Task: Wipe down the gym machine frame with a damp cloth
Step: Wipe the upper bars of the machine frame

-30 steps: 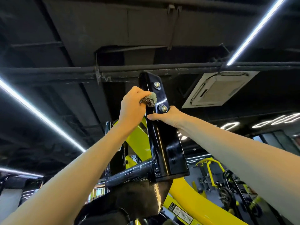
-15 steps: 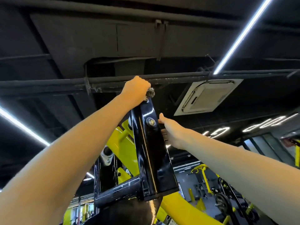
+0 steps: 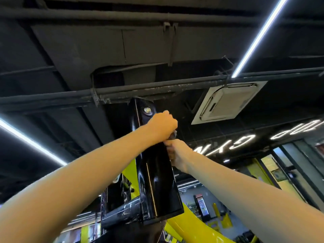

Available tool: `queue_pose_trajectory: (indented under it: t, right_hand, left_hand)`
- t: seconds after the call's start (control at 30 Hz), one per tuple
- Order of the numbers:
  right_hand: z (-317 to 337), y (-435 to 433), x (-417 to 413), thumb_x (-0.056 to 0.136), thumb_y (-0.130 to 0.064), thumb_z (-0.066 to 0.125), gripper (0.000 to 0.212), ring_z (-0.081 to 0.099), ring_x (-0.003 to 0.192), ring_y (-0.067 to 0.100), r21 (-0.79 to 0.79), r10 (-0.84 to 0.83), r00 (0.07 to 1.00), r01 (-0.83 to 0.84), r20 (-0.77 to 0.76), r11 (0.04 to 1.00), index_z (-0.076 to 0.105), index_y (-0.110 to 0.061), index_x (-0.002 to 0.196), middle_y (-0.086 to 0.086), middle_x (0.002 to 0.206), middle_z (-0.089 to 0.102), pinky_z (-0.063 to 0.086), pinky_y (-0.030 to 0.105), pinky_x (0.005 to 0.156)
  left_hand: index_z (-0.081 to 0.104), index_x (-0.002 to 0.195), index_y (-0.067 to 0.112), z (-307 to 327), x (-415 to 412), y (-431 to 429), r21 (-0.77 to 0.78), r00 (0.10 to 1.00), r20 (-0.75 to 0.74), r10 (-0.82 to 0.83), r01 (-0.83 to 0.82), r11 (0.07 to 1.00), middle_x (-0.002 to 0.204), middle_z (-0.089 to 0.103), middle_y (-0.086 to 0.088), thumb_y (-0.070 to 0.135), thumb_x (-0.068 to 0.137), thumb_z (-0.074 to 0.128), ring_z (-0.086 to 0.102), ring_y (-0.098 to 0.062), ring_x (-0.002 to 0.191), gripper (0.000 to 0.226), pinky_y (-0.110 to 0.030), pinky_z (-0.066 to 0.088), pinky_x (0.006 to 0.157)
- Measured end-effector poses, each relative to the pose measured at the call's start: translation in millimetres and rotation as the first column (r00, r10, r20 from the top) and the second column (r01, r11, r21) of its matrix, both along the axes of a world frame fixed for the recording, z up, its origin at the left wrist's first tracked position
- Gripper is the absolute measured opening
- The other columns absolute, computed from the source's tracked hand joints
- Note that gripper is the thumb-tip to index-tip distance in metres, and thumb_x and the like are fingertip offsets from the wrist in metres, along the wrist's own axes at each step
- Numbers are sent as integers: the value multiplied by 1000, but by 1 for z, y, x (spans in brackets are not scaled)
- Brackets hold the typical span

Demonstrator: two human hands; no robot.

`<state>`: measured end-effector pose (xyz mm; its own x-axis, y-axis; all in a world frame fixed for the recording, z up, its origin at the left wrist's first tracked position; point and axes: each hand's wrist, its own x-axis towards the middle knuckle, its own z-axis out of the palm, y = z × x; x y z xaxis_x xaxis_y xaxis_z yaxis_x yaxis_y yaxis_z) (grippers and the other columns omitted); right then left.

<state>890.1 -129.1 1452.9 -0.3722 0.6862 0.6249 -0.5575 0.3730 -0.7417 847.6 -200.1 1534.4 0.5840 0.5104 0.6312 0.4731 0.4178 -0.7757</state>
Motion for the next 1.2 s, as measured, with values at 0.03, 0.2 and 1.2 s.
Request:
queue_pose_trajectory:
  t: [0.03, 0.2, 1.2]
  right_hand:
    - [-3, 4, -1, 93, -11, 43, 19, 42, 56, 17, -7, 31, 999, -32, -39, 999, 54, -13, 78, 2, 63, 47, 35, 29, 55]
    - [-11, 13, -4, 94, -7, 33, 31, 26, 56, 15, 0, 198, 965, -201, -172, 980, 61, -10, 83, -1, 64, 27, 34, 28, 59]
    - [-18, -10, 2, 96, -10, 56, 9, 57, 86, 22, -23, 39, 993, -42, -108, 999, 62, -10, 102, 7, 94, 60, 49, 38, 92]
  left_hand:
    - [61, 115, 11, -12, -4, 4, -50, 998, -64, 30, -33, 998, 114, 62, -7, 7, 93, 49, 49, -26, 112, 25, -32, 41, 72]
    - [68, 112, 17, 36, -17, -28, 166, 919, 260, -297, 260, 951, 112, 66, -9, 5, 88, 52, 57, -30, 107, 31, -41, 48, 85]
    - [58, 121, 4, 43, 3, -7, 320, 984, 152, -87, 34, 947, 125, 52, -17, 10, 93, 53, 46, -34, 119, 29, -39, 42, 93]
